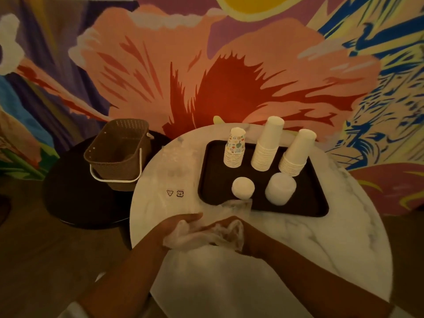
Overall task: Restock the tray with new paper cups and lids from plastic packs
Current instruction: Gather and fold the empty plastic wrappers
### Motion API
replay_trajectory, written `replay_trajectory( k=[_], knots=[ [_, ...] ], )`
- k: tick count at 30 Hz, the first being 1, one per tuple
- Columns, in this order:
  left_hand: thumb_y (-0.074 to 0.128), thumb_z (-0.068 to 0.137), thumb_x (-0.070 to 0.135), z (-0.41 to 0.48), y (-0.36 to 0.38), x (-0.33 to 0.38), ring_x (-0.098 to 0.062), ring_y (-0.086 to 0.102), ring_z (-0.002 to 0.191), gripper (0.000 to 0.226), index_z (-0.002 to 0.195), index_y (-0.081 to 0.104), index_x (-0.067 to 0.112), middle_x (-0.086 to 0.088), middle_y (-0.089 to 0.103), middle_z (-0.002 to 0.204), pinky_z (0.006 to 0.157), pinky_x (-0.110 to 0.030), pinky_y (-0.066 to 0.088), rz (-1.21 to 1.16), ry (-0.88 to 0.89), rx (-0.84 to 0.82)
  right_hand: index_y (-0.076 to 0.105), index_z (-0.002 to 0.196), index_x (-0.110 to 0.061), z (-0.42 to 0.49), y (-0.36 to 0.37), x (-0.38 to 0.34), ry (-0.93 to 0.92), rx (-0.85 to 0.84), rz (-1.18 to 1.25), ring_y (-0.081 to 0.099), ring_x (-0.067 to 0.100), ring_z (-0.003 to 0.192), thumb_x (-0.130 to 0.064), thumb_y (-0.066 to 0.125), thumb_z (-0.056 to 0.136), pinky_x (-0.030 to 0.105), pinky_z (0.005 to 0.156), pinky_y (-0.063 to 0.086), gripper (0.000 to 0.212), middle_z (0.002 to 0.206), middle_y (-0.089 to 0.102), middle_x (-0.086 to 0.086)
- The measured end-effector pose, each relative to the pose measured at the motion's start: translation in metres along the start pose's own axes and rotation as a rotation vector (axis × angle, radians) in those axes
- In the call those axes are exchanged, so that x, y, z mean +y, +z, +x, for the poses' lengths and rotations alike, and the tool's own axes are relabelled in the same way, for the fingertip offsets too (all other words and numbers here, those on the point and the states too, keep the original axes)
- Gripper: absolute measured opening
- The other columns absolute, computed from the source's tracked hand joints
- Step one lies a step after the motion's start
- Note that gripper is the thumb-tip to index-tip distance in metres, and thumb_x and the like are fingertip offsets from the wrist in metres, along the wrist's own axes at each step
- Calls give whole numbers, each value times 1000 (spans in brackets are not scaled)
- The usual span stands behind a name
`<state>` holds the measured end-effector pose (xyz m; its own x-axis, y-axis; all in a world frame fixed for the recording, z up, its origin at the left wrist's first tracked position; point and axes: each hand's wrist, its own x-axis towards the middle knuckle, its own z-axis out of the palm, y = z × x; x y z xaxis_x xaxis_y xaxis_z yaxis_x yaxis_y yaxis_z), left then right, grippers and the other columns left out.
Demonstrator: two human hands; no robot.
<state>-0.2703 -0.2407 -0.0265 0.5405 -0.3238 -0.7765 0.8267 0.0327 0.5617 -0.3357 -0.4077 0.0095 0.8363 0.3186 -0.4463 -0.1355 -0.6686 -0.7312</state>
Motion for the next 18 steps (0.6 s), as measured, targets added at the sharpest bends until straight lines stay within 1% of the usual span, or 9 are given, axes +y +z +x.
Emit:
replay_trajectory(
  k=[2,5,7,9,11,13,15,16,18],
  knots=[
    [45,96,13,4,15,-6,-14,52,70,14,96,58,10,-4,53,81,63,-21,50,37,11,29,49,127,0,-9,-5,13,76,107,120,56,12,94,-13,44,97,22,90,45,33,127,53,21],
    [37,97,8,18,23,-12,-19,48,69,20,101,57,7,-9,50,79,61,-29,43,-4,63,48,59,96,-8,-16,-9,37,178,405,492,55,10,80,-13,48,95,17,72,48,12,96,61,8],
    [42,95,8,23,39,-15,-16,49,70,18,90,59,13,-8,54,81,58,-25,43,69,34,-56,59,98,-13,-15,-17,56,247,599,580,59,18,90,-15,51,94,22,77,47,9,97,63,5],
    [46,93,10,28,51,-19,-13,48,66,16,84,59,16,-4,55,76,50,-20,42,194,25,-158,54,119,-8,-13,-24,82,350,758,517,56,25,109,-24,56,92,27,88,41,32,118,59,12],
    [46,93,12,32,59,-21,-11,50,60,18,82,60,15,-2,57,70,49,-19,42,277,9,-201,44,133,-10,-12,-24,101,455,772,556,48,29,122,-34,63,86,34,98,38,57,134,50,13],
    [46,93,12,37,66,-24,-10,52,55,20,80,61,14,-1,57,65,47,-18,44,309,-28,-236,36,140,-16,-14,-24,115,524,686,766,44,31,126,-37,69,80,43,100,40,71,139,43,10],
    [47,93,12,42,79,-28,-11,48,56,20,77,60,13,-2,54,63,48,-18,44,344,-63,-208,42,135,-13,-18,-28,127,560,621,920,53,31,111,-30,73,78,44,89,48,67,127,51,13],
    [48,93,12,45,86,-30,-12,47,57,19,77,60,13,-2,53,62,49,-19,43,405,-71,-158,48,129,-7,-20,-31,132,562,611,891,57,29,99,-25,73,78,41,81,50,59,116,56,14],
    [50,93,13,51,102,-40,-15,50,62,12,87,60,10,-6,58,71,55,-22,44,580,-46,44,54,118,2,-23,-38,142,580,631,585,59,27,89,-18,68,83,37,80,49,43,105,59,16]
  ],
)
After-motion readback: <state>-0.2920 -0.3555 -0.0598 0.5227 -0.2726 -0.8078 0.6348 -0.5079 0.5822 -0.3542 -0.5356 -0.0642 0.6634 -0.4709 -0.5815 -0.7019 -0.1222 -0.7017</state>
